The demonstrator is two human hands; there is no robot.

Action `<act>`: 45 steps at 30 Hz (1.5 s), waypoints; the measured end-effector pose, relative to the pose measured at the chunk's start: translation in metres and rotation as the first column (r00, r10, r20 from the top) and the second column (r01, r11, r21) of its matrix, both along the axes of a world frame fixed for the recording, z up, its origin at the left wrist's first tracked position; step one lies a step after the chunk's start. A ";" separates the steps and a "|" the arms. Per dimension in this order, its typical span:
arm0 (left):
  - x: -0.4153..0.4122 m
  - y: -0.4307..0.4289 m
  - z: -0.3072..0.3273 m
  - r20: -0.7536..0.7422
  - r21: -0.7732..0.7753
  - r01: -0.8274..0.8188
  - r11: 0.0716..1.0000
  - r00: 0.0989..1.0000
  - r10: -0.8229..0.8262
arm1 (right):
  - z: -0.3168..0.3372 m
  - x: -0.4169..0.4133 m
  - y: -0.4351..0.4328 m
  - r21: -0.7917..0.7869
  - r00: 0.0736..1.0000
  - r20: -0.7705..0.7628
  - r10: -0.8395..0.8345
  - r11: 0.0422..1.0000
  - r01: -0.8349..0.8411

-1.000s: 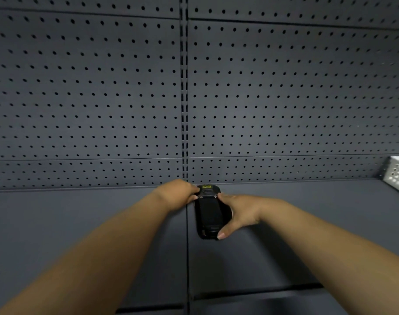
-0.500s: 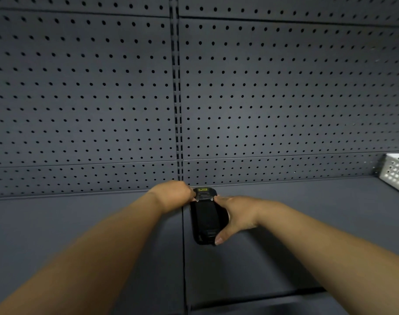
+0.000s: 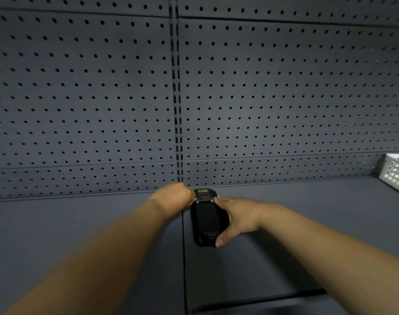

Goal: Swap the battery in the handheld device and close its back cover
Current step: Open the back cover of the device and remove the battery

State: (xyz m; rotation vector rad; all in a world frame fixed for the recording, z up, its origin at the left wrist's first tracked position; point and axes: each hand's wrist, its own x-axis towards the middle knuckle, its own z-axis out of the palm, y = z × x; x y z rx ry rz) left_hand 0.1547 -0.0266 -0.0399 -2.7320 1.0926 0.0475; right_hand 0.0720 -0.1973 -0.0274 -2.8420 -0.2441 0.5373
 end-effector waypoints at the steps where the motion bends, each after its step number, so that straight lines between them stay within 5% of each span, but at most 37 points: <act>1: 0.000 0.000 -0.002 -0.008 -0.044 -0.012 0.999 1.000 0.012 | 0.000 0.000 0.000 0.005 1.000 -0.003 0.000 1.000 0.000; 8: -0.019 0.015 -0.002 -0.214 -0.214 -0.085 0.973 0.976 0.038 | 0.007 0.007 0.001 -0.012 0.999 -0.050 -0.015 1.000 0.014; 14: -0.033 0.025 -0.008 -0.427 -0.219 -0.148 0.964 0.903 0.042 | 0.010 0.012 0.011 -0.069 0.989 0.145 -0.014 0.997 0.025; 35: -0.055 0.019 0.002 -0.462 -0.318 -0.221 0.922 0.885 0.053 | -0.001 0.028 0.026 0.041 0.976 0.161 -0.147 0.989 0.143; 41: -0.051 0.020 -0.002 -0.476 -0.338 -0.244 0.909 0.878 0.058 | 0.003 0.030 0.019 0.274 0.966 0.138 -0.220 0.945 0.177; 45: -0.050 0.020 -0.002 -0.491 -0.325 -0.251 0.912 0.869 0.064 | 0.012 0.032 0.010 0.593 0.961 -0.019 -0.277 0.770 0.234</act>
